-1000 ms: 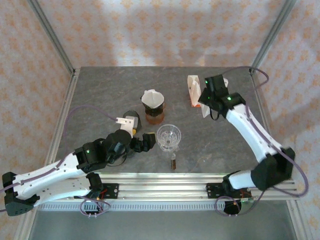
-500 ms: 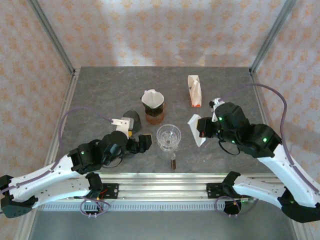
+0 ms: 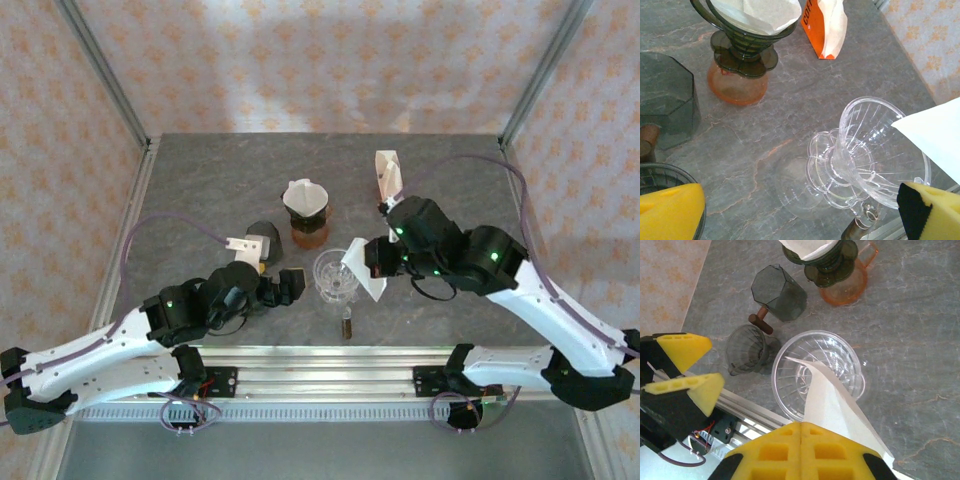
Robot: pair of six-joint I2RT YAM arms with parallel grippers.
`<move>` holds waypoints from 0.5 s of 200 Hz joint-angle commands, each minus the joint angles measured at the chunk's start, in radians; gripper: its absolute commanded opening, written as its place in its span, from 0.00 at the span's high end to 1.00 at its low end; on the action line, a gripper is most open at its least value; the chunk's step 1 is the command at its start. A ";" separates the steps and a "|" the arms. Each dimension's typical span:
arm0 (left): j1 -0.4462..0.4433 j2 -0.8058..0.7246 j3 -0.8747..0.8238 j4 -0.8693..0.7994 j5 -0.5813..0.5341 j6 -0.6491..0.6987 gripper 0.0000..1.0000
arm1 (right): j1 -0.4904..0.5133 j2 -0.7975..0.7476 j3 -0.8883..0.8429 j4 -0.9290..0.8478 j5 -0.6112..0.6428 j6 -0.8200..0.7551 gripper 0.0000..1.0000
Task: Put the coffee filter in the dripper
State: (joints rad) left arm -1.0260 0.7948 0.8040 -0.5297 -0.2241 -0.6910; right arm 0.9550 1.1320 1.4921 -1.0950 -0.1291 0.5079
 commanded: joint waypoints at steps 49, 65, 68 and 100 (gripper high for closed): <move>0.000 0.011 0.007 0.011 0.017 -0.005 0.00 | 0.007 0.196 0.140 -0.115 -0.031 -0.023 1.00; 0.000 0.012 0.006 0.016 0.023 -0.005 0.00 | 0.008 0.244 0.169 -0.118 -0.055 -0.024 1.00; 0.001 0.012 0.006 0.015 0.024 -0.005 0.00 | 0.008 0.253 0.174 -0.118 -0.061 -0.024 1.00; 0.000 0.003 0.000 0.015 0.030 -0.003 0.00 | 0.007 0.355 0.220 -0.129 -0.065 -0.040 1.00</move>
State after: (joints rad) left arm -1.0260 0.8055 0.8040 -0.5270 -0.1963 -0.6910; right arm 0.9554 1.4334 1.6680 -1.1801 -0.1848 0.4931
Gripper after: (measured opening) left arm 0.995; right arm 0.043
